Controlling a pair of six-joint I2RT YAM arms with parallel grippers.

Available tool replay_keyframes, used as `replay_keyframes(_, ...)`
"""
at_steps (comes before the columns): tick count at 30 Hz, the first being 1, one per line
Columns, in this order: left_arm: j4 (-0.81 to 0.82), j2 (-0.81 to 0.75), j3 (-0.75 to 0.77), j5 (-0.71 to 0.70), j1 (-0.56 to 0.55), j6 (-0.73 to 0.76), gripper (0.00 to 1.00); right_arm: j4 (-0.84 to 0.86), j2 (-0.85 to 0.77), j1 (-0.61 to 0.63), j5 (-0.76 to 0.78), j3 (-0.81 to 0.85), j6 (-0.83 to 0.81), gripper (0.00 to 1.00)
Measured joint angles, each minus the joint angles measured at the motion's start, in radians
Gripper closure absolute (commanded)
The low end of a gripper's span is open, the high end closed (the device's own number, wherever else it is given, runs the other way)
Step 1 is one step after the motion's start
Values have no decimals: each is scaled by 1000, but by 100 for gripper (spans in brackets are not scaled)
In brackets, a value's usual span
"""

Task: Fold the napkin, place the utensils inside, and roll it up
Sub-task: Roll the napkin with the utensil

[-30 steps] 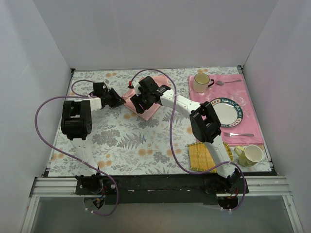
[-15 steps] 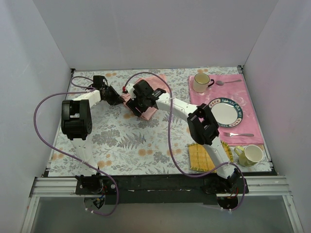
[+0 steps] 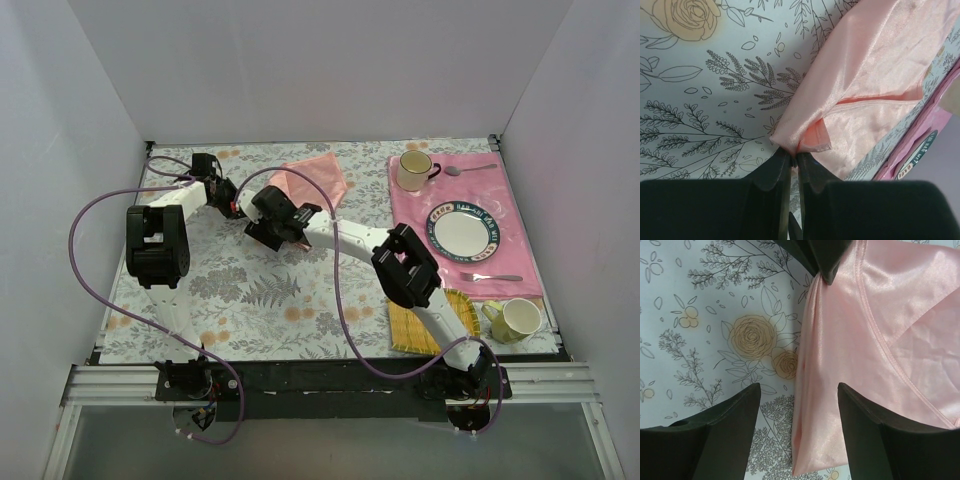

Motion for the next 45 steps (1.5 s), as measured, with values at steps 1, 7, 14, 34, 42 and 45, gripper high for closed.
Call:
replay_keyframes(1, -6, 0, 1, 0, 0, 1, 100, 9, 6, 3, 16, 0, -6, 29)
replay_keyframes(7, -16, 20, 11, 3, 0, 2, 100, 75, 52, 10, 101, -6, -52, 31)
replay_keyframes(14, -23, 35, 15, 11, 0, 2, 100, 139, 89, 16, 163, -2, -89, 32)
replay_keyframes(34, -86, 49, 78, 39, 0, 26, 100, 220, 142, 27, 282, 27, -157, 52)
replay_keyframes(42, -106, 59, 87, 45, 0, 41, 100, 216, 150, 11, 290, 28, -157, 75)
replay_keyframes(45, -108, 66, 87, 46, 0, 42, 100, 215, 157, 7, 289, 34, -158, 83)
